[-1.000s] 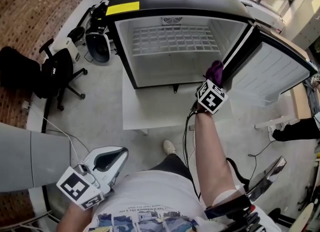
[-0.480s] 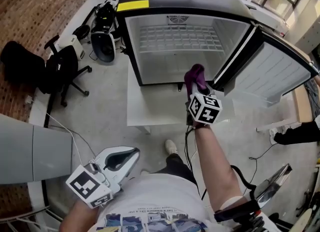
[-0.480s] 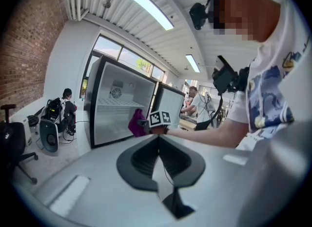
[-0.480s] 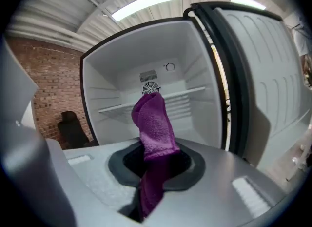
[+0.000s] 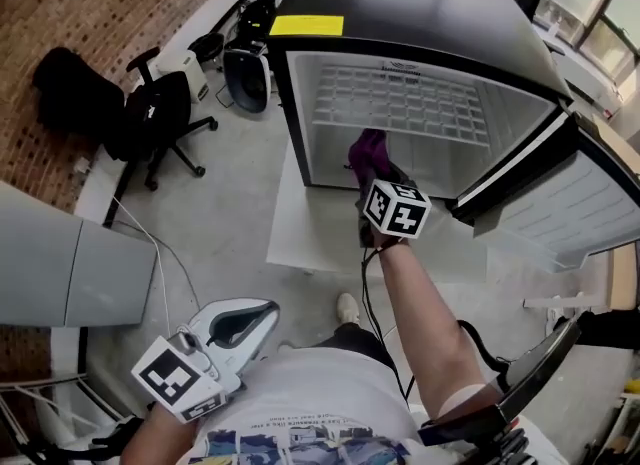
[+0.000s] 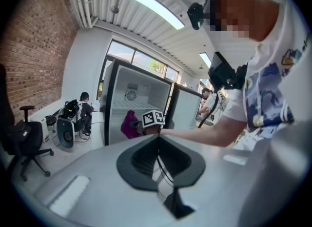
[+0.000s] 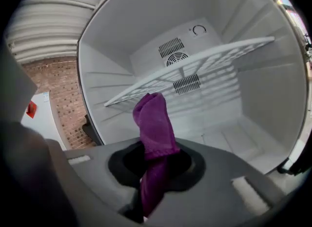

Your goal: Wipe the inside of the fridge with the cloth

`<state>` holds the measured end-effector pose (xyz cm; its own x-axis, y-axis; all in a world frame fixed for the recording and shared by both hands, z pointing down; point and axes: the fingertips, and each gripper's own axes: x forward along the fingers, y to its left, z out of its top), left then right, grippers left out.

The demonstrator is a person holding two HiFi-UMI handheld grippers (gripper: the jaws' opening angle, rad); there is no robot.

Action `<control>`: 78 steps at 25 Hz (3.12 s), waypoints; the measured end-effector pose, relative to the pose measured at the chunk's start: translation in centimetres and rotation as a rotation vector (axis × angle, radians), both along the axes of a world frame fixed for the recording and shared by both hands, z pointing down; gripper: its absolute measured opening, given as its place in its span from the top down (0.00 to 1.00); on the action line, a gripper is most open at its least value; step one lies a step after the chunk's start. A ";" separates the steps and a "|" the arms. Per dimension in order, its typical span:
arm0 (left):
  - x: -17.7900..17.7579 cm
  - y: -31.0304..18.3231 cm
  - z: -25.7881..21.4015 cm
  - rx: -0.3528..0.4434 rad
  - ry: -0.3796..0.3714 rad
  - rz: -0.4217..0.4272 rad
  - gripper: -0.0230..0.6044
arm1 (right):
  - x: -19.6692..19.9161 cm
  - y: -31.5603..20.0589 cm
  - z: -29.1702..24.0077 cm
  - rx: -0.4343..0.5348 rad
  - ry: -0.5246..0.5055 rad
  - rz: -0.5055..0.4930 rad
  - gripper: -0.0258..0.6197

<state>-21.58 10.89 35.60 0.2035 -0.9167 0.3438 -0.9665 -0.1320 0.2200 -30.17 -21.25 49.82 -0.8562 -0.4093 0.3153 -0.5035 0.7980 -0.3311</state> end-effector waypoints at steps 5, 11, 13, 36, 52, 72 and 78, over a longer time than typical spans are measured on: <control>-1.3 -0.7 0.5 -0.019 -0.005 -0.098 0.95 | -3.7 -0.8 1.6 -0.035 0.005 -0.060 0.88; -1.9 -1.4 1.2 -0.046 -0.013 -0.194 0.95 | -8.0 -1.8 2.1 -0.035 -0.017 -0.123 0.88; -2.3 -1.4 1.2 -0.056 -0.014 -0.217 0.95 | -9.3 -2.2 2.1 -0.036 -0.025 -0.125 0.88; -4.4 -4.4 1.5 -0.118 -0.043 -0.231 0.95 | -10.8 -7.8 5.5 -0.089 0.015 0.005 0.88; -2.7 -8.2 1.2 -0.096 -0.032 -0.066 0.95 | -1.3 -14.8 5.5 -0.055 0.063 0.219 0.88; -1.1 -10.3 1.0 -0.075 -0.026 0.039 0.95 | 8.1 -19.5 3.5 0.213 0.351 0.422 0.88; -1.1 -9.6 0.9 -0.064 -0.024 0.035 0.95 | 7.5 -18.5 1.7 0.335 0.381 0.375 0.88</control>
<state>-22.67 1.28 36.53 0.2261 -0.8849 0.4072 -0.9667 -0.1524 0.2056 -22.62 -39.77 51.51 -0.4880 -0.7894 0.3725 -0.8025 0.5736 0.1641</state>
